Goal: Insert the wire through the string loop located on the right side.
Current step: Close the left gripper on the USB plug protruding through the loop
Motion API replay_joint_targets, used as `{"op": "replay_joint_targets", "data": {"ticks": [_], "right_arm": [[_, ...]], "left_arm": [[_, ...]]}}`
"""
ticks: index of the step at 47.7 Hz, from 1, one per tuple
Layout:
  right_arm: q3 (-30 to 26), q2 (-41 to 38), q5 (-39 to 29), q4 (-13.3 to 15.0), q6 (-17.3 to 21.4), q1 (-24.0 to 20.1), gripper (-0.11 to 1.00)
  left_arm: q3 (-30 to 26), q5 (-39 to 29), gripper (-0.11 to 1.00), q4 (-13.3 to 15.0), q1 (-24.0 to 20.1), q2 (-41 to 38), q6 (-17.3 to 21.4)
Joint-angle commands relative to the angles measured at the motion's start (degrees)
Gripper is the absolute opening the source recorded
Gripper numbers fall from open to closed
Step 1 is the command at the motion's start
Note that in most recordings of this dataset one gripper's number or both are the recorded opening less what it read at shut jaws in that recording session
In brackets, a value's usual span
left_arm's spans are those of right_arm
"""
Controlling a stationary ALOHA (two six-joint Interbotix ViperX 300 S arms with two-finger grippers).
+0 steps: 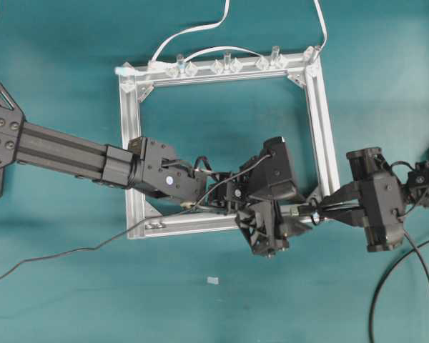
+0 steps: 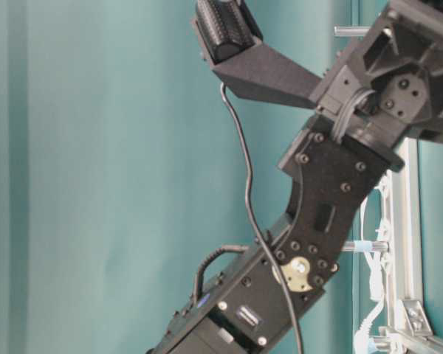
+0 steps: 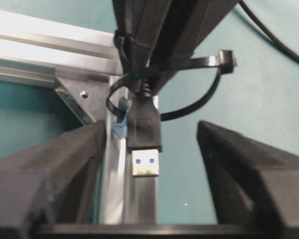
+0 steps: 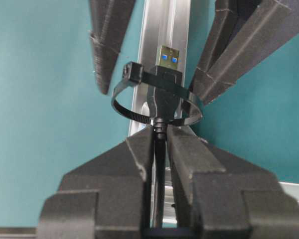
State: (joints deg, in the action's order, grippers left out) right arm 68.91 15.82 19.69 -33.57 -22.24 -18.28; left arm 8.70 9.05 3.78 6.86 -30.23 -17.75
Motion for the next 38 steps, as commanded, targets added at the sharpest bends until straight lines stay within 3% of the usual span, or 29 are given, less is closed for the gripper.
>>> {"op": "replay_joint_targets", "data": {"ticks": [1, 9, 38], "right_arm": [[-0.4, 0.4, 0.4, 0.1, 0.0, 0.1, 0.11], [-0.4, 0.4, 0.4, 0.1, 0.0, 0.1, 0.11], [-0.3, 0.4, -2.8, 0.1, 2.0, 0.1, 0.11]], "left_arm": [[-1.1, 0.4, 0.59, -0.2, 0.3, 2.5, -0.4], [-1.2, -1.6, 0.2, -0.2, 0.3, 2.5, -0.4], [-1.1, -2.2, 0.21, -0.4, 0.4, 3.0, -0.1]]}}
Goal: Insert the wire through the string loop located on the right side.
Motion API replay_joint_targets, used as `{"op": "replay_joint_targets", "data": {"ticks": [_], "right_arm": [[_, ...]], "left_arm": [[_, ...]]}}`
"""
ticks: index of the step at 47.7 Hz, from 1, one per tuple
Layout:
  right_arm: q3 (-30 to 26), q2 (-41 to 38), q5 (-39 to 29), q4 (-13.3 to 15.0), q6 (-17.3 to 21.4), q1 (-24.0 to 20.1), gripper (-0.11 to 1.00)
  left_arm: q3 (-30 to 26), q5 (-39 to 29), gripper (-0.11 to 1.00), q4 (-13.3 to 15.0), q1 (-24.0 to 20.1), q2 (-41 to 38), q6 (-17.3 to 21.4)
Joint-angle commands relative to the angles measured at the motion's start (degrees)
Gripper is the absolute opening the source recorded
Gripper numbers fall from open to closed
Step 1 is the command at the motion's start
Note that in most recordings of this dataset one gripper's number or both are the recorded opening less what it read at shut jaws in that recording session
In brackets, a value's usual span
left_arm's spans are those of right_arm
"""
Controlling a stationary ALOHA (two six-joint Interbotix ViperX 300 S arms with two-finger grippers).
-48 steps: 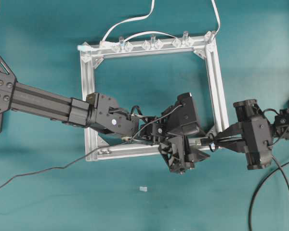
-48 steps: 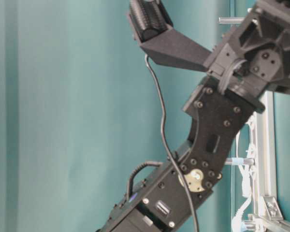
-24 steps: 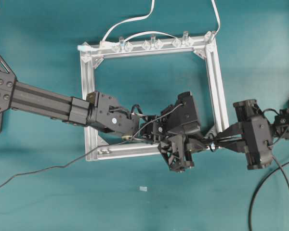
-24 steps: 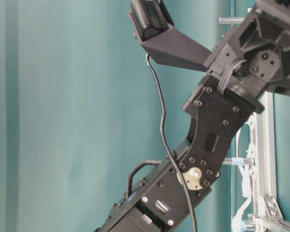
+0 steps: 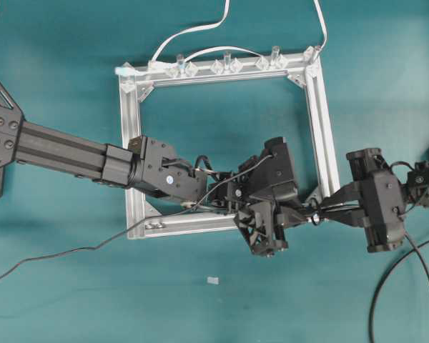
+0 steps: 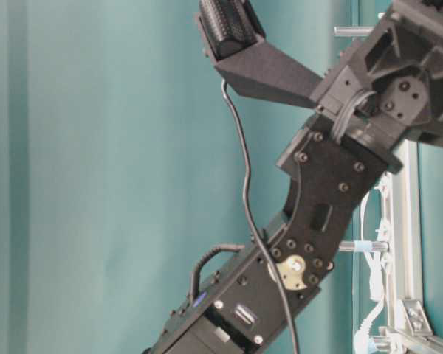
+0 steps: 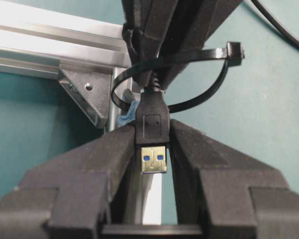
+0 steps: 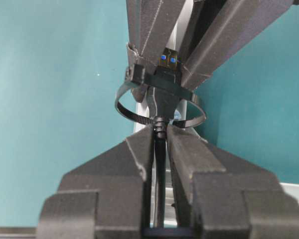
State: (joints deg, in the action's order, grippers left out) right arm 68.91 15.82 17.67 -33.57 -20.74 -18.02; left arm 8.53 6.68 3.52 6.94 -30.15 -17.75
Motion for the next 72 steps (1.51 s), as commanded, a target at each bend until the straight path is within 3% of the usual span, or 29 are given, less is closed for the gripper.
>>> {"op": "replay_joint_targets", "data": {"ticks": [1, 15, 34, 37, 46, 49, 72], "right_arm": [[-0.2, 0.4, -1.0, 0.1, 0.7, -0.2, 0.11], [-0.2, 0.4, -1.0, 0.1, 6.9, -0.2, 0.11], [1.1, 0.4, 2.6, 0.1, 7.2, -0.2, 0.12], [1.3, 0.4, 2.5, 0.1, 7.0, -0.2, 0.23], [2.1, 1.1, 1.6, 0.1, 6.9, -0.2, 0.79], [2.3, 1.6, 1.1, 0.1, 6.9, -0.2, 0.92], [3.6, 4.1, 0.5, 0.1, 7.0, -0.2, 0.93]], "left_arm": [[-0.9, 0.2, 0.21, -0.2, 0.3, 2.9, -0.1], [-0.9, 0.2, 0.21, -0.1, 0.2, 2.9, -0.1], [-0.8, 0.2, 0.21, -0.2, 0.2, 3.0, -0.1], [-0.8, 0.1, 0.21, -0.1, 0.3, 3.1, 0.0], [-0.7, -0.3, 0.21, -0.2, 0.2, 3.3, 0.1], [-0.7, -0.2, 0.21, -0.2, 0.2, 3.3, 0.1], [0.7, -1.1, 0.21, -0.3, 0.0, 5.5, 0.5]]}}
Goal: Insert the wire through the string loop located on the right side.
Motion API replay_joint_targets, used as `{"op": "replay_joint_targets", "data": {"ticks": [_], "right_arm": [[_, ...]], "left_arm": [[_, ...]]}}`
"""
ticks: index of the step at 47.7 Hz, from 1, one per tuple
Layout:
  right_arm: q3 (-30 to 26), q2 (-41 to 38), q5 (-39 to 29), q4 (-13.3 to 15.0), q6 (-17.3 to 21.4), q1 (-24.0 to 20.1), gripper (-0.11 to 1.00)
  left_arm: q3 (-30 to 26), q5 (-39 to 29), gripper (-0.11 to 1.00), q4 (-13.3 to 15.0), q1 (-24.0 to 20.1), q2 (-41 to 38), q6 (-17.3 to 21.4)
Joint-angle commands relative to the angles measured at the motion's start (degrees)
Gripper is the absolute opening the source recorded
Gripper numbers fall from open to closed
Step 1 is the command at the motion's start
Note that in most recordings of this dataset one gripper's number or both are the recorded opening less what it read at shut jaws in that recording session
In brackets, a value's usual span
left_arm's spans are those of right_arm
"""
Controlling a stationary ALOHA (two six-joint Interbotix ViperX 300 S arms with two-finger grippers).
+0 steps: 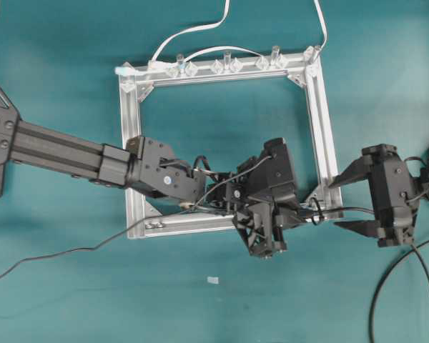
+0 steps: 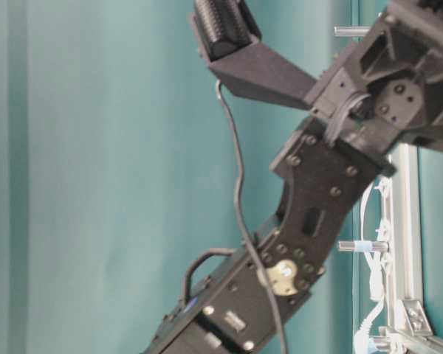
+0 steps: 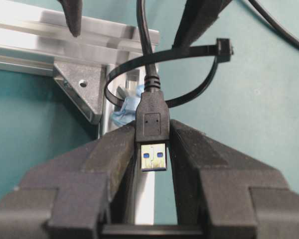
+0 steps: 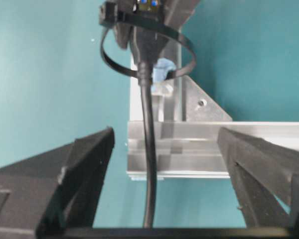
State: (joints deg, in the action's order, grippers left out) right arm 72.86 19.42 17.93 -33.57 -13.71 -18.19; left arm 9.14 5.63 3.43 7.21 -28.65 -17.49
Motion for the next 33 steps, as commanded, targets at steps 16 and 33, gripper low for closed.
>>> {"op": "replay_joint_targets", "data": {"ticks": [16, 33], "right_arm": [[-0.3, 0.5, 0.4, 0.1, 0.0, 0.0, 0.93], [-0.1, 0.5, 0.5, 0.1, 0.0, 0.0, 0.93]], "left_arm": [[7.7, -3.1, 0.21, -0.2, -0.4, 10.9, 0.2], [14.0, -6.2, 0.21, -0.3, 0.1, 16.3, -0.2]]}}
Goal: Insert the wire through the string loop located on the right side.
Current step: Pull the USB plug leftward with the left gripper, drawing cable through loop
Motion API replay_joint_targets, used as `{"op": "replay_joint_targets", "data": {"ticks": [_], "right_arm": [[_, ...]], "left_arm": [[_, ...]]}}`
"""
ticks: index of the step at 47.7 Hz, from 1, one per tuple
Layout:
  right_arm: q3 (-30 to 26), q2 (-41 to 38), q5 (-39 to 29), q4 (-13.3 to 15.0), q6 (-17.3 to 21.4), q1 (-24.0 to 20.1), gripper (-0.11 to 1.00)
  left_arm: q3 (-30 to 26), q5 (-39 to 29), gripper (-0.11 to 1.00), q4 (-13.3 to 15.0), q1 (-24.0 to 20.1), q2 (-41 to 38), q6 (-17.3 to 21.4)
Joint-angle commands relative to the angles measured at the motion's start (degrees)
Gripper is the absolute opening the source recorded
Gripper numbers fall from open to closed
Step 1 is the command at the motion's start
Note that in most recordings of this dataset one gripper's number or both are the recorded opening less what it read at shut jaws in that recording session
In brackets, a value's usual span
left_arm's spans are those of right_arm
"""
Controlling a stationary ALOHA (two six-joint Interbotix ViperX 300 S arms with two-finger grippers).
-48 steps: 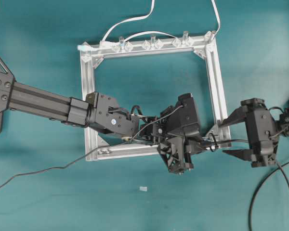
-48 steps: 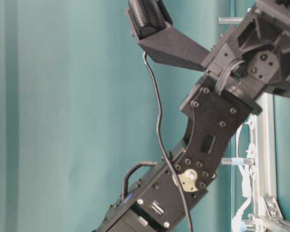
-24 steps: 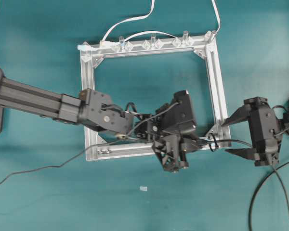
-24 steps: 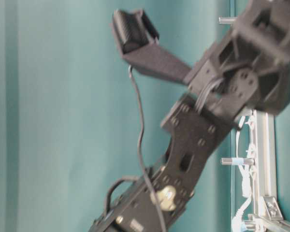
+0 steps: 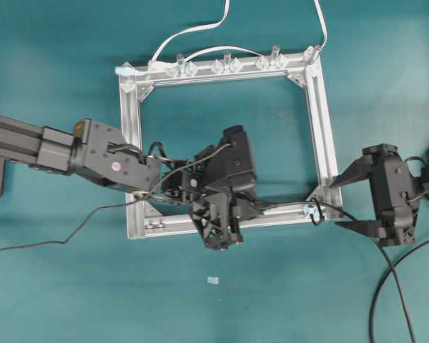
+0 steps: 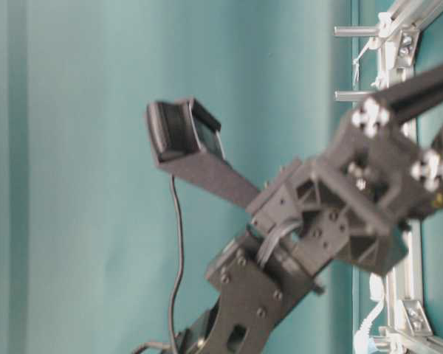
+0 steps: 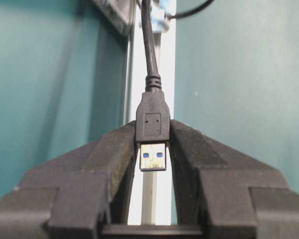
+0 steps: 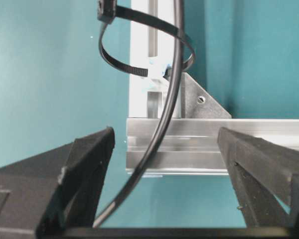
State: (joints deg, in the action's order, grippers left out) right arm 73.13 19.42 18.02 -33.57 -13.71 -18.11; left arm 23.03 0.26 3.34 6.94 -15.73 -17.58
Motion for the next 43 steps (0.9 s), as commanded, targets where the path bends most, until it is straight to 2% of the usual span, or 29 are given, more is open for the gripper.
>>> {"op": "replay_joint_targets", "data": {"ticks": [1, 13, 19, 30, 43], "right_arm": [[-0.4, 0.5, 0.4, 0.1, 0.0, -0.1, 0.93], [-0.4, 0.5, 0.5, 0.1, 0.0, -0.1, 0.93], [-0.4, 0.4, 0.5, 0.1, 0.0, -0.1, 0.93], [-0.4, -0.2, 0.8, 0.1, 0.0, -0.1, 0.93], [-0.5, -0.4, 1.1, 0.1, 0.0, -0.1, 0.93]], "left_arm": [[0.4, -1.3, 0.21, -0.2, 0.4, 3.8, -0.1], [4.9, -10.1, 0.21, 0.0, 2.0, 8.8, -0.5], [8.3, -13.8, 0.21, 0.0, 3.1, 12.0, -2.1], [14.8, -15.3, 0.21, 0.1, 4.8, 17.9, -5.5], [20.0, -18.6, 0.21, 0.2, 6.9, 21.5, -9.5]]}}
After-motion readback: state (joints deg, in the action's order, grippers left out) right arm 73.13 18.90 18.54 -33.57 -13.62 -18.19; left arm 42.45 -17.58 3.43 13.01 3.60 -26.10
